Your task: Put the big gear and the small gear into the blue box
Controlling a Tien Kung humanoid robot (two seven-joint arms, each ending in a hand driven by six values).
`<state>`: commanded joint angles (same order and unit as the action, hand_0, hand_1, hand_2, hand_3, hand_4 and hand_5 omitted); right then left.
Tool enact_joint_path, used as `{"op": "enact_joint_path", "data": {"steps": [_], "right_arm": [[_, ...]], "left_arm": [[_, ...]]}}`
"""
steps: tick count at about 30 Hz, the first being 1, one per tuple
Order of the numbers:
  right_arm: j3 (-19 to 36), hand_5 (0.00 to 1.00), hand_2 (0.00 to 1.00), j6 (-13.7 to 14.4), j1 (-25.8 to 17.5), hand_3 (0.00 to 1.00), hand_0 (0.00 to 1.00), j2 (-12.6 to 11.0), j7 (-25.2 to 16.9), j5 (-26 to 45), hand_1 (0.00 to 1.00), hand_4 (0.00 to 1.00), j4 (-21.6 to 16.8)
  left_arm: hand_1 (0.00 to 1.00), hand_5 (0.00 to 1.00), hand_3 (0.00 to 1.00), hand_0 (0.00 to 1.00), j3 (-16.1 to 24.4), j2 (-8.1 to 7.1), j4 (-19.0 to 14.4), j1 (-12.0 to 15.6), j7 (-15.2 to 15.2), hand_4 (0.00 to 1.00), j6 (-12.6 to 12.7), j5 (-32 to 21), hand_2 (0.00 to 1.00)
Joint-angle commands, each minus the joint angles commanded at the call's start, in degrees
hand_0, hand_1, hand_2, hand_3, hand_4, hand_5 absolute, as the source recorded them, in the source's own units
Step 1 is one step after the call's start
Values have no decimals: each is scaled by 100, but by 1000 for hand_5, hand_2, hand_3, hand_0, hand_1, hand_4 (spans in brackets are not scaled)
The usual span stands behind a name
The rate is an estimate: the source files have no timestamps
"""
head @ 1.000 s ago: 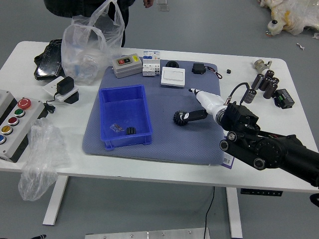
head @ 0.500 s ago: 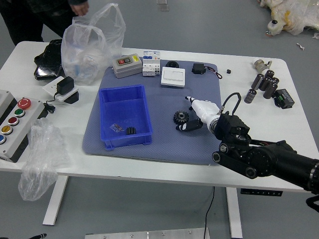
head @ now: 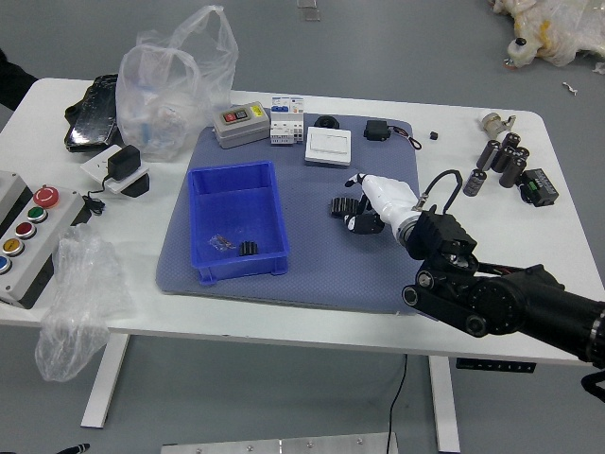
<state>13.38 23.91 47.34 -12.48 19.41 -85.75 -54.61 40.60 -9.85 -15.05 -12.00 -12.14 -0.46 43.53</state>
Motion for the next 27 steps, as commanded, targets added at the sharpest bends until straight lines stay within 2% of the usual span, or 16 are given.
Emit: {"op": "enact_joint_path", "data": {"steps": [9,10,15,16,21,22,27], "right_arm": [[52,31,405,40,26,739,821,-10,-83,33,555,596,23],[59,182,599,25,28,833,857,-9,-86,31,649,799,34],[110,182,599,-101,43,833,857,-7,-114,26,649,799,87],[116,406,867,-122,45,929,958,-8,-124,32,813,984,91],[118,406,867,-304,52,929,958,-9,-184,48,813,984,75],[109,492,906,-333,52,959,997,-7,-187,47,852,998,67],[-32,492,906,-426,65,959,997,23,-177,73,852,998,15]], "left_arm": [[623,604,730,716,12,0,0,-1,-2,819,-1,17,628],[623,607,730,717,16,0,0,0,-4,821,-2,22,628],[623,607,730,717,37,-2,-2,4,-13,821,-4,46,628],[624,607,730,717,39,-2,-2,4,-14,821,-4,48,628],[624,607,730,717,57,-2,-3,5,-20,821,-7,67,628],[623,609,730,716,60,-2,-3,4,-22,823,-7,72,628],[623,609,730,716,72,-4,-3,2,-24,823,-8,88,628]]}}
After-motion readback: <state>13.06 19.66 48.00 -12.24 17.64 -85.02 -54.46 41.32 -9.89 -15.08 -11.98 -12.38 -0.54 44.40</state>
